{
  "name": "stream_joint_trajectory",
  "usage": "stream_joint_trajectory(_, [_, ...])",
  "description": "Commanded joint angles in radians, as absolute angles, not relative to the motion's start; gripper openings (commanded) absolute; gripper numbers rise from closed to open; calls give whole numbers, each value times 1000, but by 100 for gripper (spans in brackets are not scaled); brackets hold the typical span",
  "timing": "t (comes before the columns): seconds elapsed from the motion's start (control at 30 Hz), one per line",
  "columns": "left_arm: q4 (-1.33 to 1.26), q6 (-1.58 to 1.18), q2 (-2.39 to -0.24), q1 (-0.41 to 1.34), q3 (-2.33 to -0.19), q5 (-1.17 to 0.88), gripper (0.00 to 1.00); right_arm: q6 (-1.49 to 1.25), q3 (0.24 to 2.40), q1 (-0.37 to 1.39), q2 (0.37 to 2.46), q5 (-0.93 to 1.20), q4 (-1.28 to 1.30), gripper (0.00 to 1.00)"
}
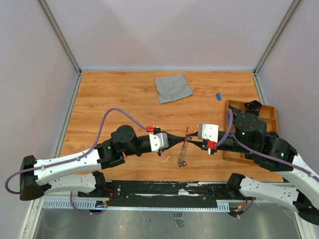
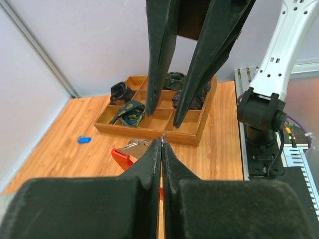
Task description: Put the keys on the keyring
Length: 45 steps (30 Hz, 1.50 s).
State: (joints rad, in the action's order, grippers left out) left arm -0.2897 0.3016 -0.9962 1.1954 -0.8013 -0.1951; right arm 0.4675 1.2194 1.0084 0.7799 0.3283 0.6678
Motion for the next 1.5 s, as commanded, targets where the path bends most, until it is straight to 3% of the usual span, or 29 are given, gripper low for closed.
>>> stream_joint_trajectory(0.0, [-369,298,-957,1200,-782,-177,0,460,1187,1003,725,305,566,29])
stream_joint_trajectory(0.2, [-374,327,-929,1200,-754,-179,1,420,1072,1003,621,270,400,39])
stream_joint_trajectory(0.77, [-689,565,-763,1200,-489,-233,1,284,757,1003,536,414,-55,49])
stream_joint_trajectory(0.87, [-844,542,-749,1200,-426,-281,0,302,726,1003,534,479,-110,47])
stream_joint_trajectory(1.07, [-976,511,-740,1200,-384,-352,1,288,763,1003,555,604,-123,32])
stream_joint_trajectory(1.47, [-1183,437,-782,1200,-393,-422,1,298,862,1005,592,728,-109,31])
